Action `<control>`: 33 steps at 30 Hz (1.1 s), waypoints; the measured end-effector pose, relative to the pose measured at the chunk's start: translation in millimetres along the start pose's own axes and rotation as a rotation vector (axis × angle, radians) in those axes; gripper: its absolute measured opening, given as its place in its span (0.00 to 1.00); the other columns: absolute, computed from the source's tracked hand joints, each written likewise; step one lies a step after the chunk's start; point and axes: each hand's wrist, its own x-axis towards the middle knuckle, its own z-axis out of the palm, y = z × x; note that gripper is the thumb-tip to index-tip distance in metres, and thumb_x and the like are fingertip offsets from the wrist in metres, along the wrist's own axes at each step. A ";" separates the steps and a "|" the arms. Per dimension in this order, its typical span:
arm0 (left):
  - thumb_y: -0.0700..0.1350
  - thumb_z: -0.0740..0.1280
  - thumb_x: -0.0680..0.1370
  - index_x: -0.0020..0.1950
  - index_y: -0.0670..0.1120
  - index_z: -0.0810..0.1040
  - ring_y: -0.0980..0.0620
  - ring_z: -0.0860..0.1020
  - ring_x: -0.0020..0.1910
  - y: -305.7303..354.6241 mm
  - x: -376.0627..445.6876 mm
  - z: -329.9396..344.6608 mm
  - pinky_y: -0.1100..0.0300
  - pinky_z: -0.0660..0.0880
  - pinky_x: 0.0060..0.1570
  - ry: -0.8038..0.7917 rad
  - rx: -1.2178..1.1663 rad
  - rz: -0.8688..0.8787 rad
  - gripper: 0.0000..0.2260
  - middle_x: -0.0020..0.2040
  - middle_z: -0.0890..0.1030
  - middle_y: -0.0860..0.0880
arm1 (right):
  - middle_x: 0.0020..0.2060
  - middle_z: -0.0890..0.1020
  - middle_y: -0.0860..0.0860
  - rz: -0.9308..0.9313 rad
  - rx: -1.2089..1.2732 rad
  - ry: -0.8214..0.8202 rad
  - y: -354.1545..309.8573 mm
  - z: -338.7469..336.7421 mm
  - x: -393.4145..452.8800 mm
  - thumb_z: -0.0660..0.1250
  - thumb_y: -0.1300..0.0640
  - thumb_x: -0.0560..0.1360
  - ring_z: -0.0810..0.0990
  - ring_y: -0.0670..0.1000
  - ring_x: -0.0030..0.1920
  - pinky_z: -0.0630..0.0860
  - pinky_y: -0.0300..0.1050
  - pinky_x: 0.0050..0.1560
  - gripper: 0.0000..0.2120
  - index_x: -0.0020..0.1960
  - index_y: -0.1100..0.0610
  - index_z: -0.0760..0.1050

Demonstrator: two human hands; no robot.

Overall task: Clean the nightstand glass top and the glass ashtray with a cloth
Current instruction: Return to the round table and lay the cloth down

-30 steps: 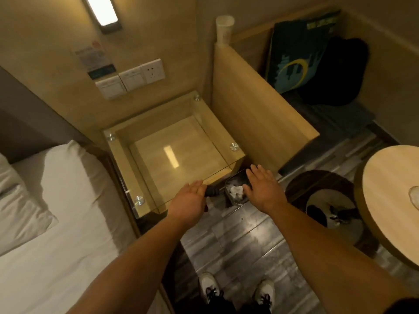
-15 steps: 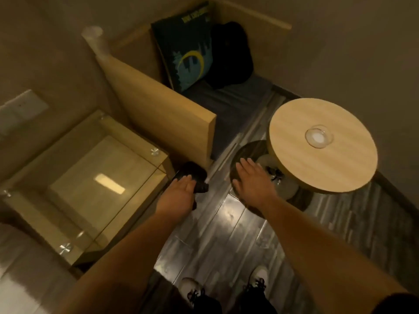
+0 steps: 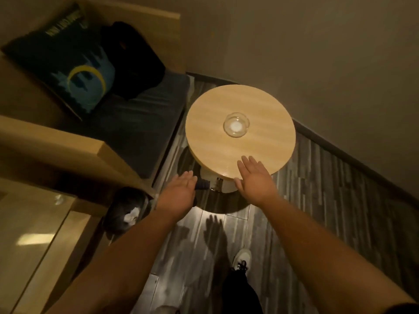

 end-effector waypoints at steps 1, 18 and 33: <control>0.44 0.56 0.80 0.75 0.44 0.61 0.49 0.57 0.75 11.0 16.3 1.5 0.54 0.49 0.74 -0.005 0.004 0.010 0.22 0.76 0.60 0.45 | 0.76 0.58 0.56 0.011 0.011 -0.007 17.1 0.3 3.3 0.52 0.44 0.81 0.53 0.57 0.76 0.48 0.52 0.75 0.28 0.77 0.57 0.55; 0.39 0.58 0.77 0.74 0.38 0.61 0.43 0.60 0.74 105.3 246.0 46.9 0.51 0.48 0.73 0.078 0.147 0.141 0.24 0.74 0.62 0.39 | 0.77 0.56 0.55 0.131 0.103 -0.043 200.1 42.7 97.1 0.50 0.46 0.81 0.51 0.56 0.77 0.45 0.51 0.75 0.28 0.77 0.58 0.53; 0.62 0.52 0.78 0.75 0.36 0.57 0.39 0.53 0.75 156.9 260.2 150.9 0.43 0.49 0.73 -0.066 0.127 0.388 0.36 0.75 0.56 0.35 | 0.74 0.64 0.57 0.275 0.276 0.109 222.2 111.5 99.0 0.56 0.53 0.81 0.59 0.56 0.75 0.48 0.48 0.74 0.23 0.74 0.59 0.63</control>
